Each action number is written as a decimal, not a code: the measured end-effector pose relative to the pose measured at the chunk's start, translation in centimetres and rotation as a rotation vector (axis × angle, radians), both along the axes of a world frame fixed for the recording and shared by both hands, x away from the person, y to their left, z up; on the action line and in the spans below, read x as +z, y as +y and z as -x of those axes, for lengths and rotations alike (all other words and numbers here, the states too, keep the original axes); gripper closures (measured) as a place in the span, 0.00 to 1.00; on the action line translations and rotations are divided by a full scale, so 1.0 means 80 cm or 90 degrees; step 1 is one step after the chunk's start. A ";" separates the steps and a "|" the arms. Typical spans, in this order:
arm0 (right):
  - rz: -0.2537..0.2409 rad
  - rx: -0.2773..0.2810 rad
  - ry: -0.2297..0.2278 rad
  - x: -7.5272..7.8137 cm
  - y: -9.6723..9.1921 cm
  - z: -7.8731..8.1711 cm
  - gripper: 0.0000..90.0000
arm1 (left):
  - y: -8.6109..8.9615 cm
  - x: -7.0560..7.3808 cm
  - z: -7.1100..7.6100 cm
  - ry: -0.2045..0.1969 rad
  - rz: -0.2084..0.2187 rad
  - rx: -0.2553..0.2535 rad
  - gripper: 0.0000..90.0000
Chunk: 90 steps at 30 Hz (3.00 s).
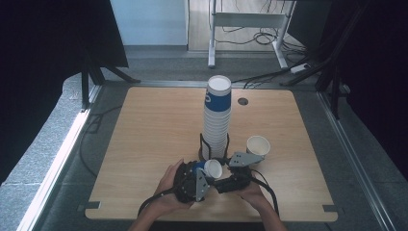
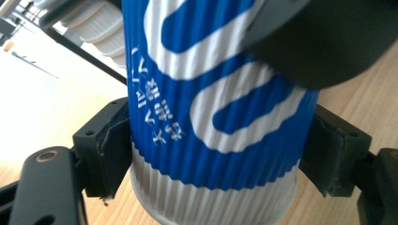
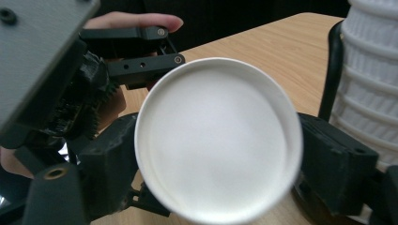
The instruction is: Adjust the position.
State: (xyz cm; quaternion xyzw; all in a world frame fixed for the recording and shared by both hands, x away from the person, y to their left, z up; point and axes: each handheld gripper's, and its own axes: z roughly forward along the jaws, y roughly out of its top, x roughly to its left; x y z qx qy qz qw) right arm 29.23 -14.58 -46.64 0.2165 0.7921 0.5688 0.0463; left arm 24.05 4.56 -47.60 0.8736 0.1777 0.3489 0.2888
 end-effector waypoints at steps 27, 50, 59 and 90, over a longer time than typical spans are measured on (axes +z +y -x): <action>-0.072 0.061 0.020 0.001 -0.013 0.000 0.29 | 0.014 0.003 -0.006 0.050 0.118 -0.046 0.16; -0.060 0.045 0.004 0.005 -0.018 0.001 0.29 | 0.015 0.001 -0.010 0.067 0.106 -0.032 0.17; -0.058 0.042 0.013 0.003 -0.018 0.000 0.28 | 0.016 0.000 -0.011 0.063 0.099 -0.036 0.18; -0.071 -0.007 -0.023 0.030 -0.052 0.002 0.23 | 0.017 -0.002 -0.013 0.040 0.061 -0.028 0.18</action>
